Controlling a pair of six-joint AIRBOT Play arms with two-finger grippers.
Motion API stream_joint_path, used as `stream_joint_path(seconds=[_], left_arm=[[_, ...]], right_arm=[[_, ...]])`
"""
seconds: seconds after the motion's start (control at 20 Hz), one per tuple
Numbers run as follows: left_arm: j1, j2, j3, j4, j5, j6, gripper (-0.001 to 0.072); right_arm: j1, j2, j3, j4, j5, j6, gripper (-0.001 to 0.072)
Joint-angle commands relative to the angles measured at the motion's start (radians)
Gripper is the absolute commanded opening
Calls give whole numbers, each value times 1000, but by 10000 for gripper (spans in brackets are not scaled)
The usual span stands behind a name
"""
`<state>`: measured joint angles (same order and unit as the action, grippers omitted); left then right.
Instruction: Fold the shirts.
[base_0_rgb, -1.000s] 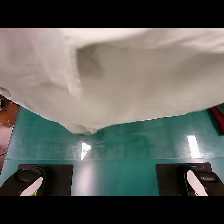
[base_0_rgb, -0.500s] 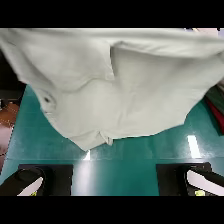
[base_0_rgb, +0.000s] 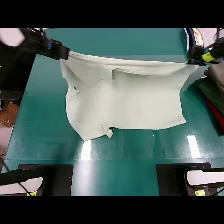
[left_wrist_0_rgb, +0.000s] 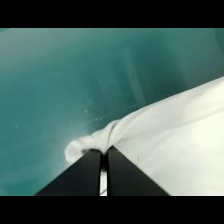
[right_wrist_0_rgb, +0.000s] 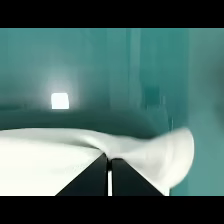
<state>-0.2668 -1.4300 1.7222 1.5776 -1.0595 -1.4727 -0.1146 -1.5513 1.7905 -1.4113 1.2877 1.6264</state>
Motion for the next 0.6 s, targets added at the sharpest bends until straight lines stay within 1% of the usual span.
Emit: stream_joint_path(seconds=[0.0, 0.1, 0.2, 0.3, 0.35, 0.4, 0.5, 0.55], left_arm=[[8, -126, -3, 73, 140, 5, 28], [36, -162, -3, 74, 163, 0, 28], [70, -189, -3, 71, 159, -51, 28], [98, -206, -3, 61, 126, -97, 28], [100, -212, -5, 48, 91, -98, 28], [99, -212, -15, 39, 60, -87, 28], [99, -212, -48, -19, -1, -25, 28], [99, -212, -71, -33, -34, -11, 28]], right_arm=[[7, -75, -34, 2, -246, -16, 13], [7, -108, -34, 2, -307, -26, 13], [7, -136, -34, 2, -330, -34, 12], [7, -163, -34, 2, -304, -39, 12], [7, -173, -34, 2, -277, -41, 12], [8, -182, -34, 2, -240, -53, 12], [21, -194, -35, -6, -176, -75, 12], [28, -198, -35, -6, -154, -88, 12]])
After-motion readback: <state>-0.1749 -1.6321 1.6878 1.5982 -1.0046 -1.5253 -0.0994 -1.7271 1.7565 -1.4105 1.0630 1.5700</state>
